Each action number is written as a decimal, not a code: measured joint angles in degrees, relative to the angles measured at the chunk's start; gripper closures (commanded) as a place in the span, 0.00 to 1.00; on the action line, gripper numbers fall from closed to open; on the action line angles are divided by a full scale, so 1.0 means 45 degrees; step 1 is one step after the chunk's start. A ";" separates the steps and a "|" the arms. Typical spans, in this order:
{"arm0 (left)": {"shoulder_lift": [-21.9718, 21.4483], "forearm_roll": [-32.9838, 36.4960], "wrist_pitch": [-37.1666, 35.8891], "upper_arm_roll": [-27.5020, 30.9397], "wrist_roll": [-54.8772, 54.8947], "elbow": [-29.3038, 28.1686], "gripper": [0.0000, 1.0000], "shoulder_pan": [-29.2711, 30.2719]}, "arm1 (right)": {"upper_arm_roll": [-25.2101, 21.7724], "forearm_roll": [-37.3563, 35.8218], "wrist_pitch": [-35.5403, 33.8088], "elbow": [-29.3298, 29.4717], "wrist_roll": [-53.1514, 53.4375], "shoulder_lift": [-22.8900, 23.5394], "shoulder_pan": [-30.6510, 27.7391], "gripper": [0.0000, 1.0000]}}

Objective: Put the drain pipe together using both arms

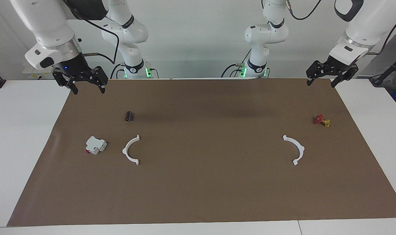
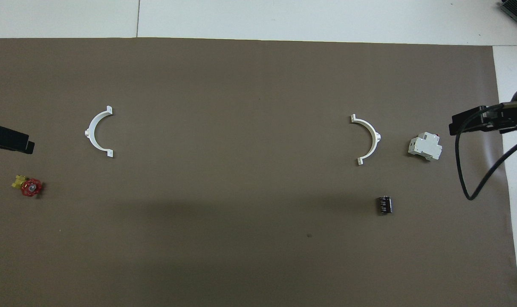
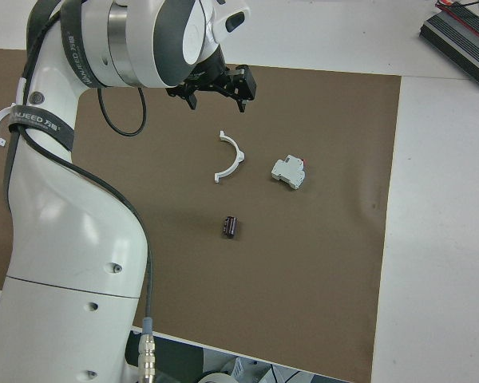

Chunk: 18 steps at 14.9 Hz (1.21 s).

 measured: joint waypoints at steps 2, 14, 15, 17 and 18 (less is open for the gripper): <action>0.0000 0.0000 0.0000 0.0000 0.0000 0.0000 0.00 0.0000 | 0.0000 0.0000 0.0041 -0.0013 0.0000 -0.0002 -0.0007 0.00; 0.0000 0.0000 0.0000 0.0000 0.0000 -0.0001 0.00 0.0000 | 0.0071 0.0005 0.2265 -0.2036 0.0098 -0.0078 0.0296 0.01; 0.0000 0.0000 0.0000 0.0000 0.0000 0.0000 0.00 0.0000 | 0.0073 0.0005 0.2571 -0.2276 0.0101 -0.0037 0.0336 0.01; 0.0000 0.0000 0.0000 0.0000 0.0000 -0.0001 0.00 0.0000 | 0.0074 0.0005 0.3242 -0.2775 0.0185 0.0061 0.0415 0.03; 0.0000 0.0000 0.0000 0.0000 0.0000 -0.0001 0.00 0.0000 | 0.0075 0.0006 0.3533 -0.3005 0.0240 0.0139 0.0423 0.03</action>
